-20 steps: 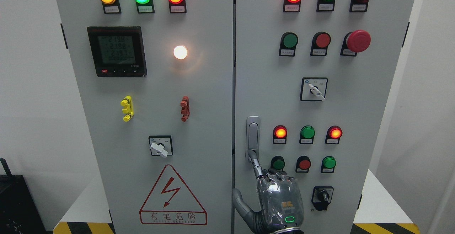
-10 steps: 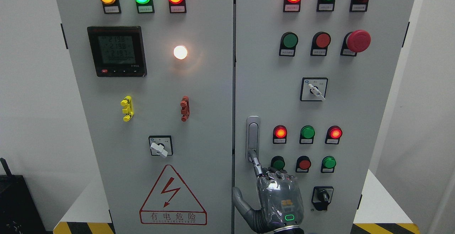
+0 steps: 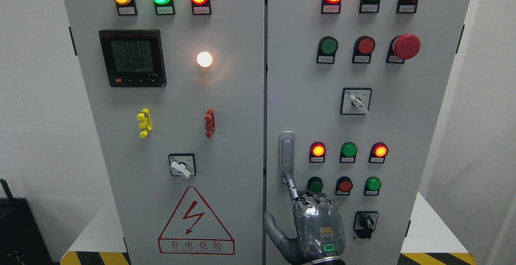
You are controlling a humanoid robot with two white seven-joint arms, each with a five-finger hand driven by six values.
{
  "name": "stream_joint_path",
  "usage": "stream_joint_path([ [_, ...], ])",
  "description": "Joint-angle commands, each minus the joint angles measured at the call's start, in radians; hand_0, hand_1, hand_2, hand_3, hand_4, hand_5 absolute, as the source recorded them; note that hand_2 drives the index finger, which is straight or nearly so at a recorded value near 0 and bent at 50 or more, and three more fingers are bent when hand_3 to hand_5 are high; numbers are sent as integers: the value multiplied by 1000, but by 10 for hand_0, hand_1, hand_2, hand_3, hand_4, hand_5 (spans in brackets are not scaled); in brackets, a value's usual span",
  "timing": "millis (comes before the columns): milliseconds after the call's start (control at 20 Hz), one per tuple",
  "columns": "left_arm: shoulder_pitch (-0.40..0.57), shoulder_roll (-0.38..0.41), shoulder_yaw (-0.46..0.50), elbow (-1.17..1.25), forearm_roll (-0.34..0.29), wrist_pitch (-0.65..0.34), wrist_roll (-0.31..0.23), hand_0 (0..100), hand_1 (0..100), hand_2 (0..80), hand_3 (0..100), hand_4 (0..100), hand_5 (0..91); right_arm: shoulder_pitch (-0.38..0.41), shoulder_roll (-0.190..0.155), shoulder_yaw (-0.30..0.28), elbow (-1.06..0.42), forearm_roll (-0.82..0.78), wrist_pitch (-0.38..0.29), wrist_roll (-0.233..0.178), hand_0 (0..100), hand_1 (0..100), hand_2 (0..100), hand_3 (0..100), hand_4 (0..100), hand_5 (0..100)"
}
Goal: Release door handle
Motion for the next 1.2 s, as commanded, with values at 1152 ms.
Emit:
stream_joint_path([
  [1152, 0, 0, 0, 0, 0, 0, 0, 0, 0, 47, 106, 4, 0, 4, 0, -1, 25, 0, 5, 1, 379, 231, 11, 787, 731, 690],
])
